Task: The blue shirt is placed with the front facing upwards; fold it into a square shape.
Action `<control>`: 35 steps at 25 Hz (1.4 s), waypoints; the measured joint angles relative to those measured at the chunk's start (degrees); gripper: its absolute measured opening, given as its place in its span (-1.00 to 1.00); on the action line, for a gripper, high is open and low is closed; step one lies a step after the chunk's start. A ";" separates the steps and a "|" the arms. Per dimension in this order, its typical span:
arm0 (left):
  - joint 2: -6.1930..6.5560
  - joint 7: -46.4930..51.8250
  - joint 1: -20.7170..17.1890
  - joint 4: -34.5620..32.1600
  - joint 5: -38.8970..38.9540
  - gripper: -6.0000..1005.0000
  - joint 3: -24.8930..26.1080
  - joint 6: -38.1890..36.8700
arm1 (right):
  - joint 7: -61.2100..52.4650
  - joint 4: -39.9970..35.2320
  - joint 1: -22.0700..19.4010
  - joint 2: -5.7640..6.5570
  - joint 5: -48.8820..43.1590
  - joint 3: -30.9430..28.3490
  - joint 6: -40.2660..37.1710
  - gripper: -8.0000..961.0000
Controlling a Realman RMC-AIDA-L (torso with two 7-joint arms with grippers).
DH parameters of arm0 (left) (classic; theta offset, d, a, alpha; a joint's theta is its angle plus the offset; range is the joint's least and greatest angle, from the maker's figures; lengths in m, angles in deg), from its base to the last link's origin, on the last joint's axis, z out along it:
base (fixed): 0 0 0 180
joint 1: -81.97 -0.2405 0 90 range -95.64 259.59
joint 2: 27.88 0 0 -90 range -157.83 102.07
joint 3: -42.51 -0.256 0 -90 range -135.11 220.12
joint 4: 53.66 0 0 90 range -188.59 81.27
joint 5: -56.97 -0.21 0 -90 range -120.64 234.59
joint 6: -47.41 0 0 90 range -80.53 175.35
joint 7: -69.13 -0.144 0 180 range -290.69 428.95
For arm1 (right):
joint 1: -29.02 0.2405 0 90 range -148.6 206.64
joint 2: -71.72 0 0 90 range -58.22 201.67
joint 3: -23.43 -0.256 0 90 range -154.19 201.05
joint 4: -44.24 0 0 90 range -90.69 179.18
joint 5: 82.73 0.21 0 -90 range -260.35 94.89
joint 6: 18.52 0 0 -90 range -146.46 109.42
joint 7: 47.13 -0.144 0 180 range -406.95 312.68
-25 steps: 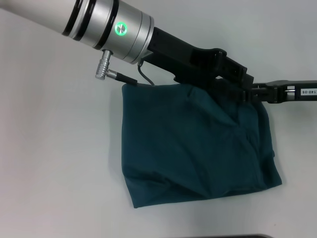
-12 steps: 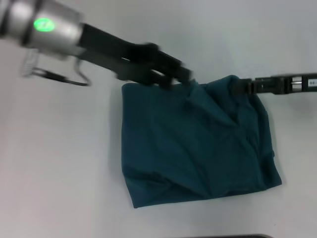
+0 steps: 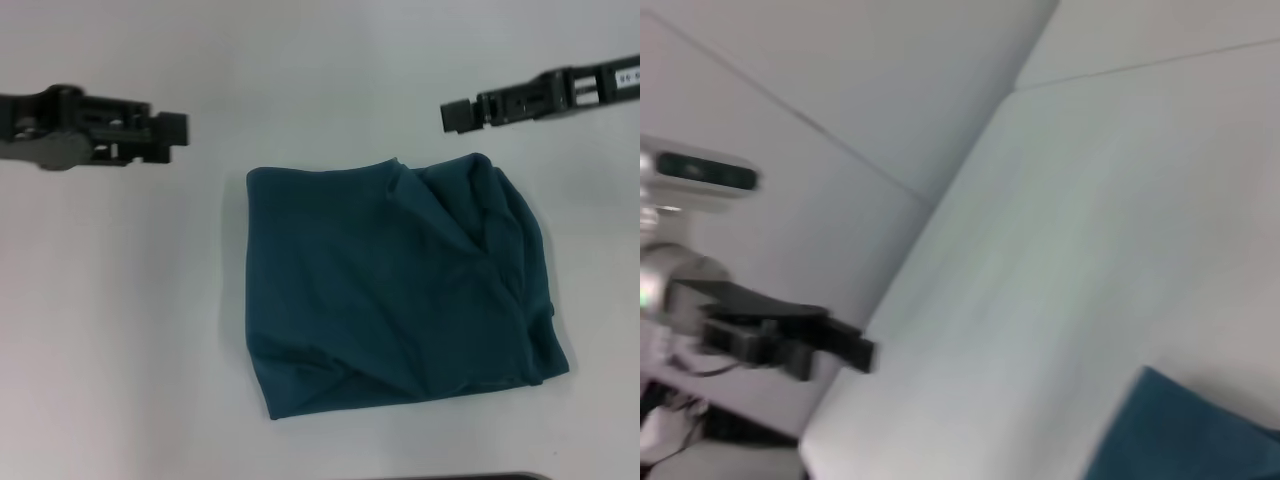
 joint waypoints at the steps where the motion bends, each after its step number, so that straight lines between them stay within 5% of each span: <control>1: 0.19 -0.58 -0.53 -0.04 0.00 0.03 1.06 -0.42 | -0.77 -0.50 0.67 0.00 0.27 0.28 -0.77 0.56; 13: 1.56 0.44 -0.18 0.47 -4.77 0.02 3.26 -3.29 | -7.38 -0.64 7.56 -2.18 0.28 14.23 4.93 0.56; 30: 1.36 -2.00 -0.86 -1.68 -6.17 0.01 3.31 -3.75 | -10.10 0.48 9.45 -6.69 -6.04 25.24 9.24 0.55; 35: 1.23 -2.13 -0.65 -1.74 -6.14 0.01 3.35 -3.47 | -11.43 0.20 8.59 -5.36 -7.79 24.23 10.26 0.55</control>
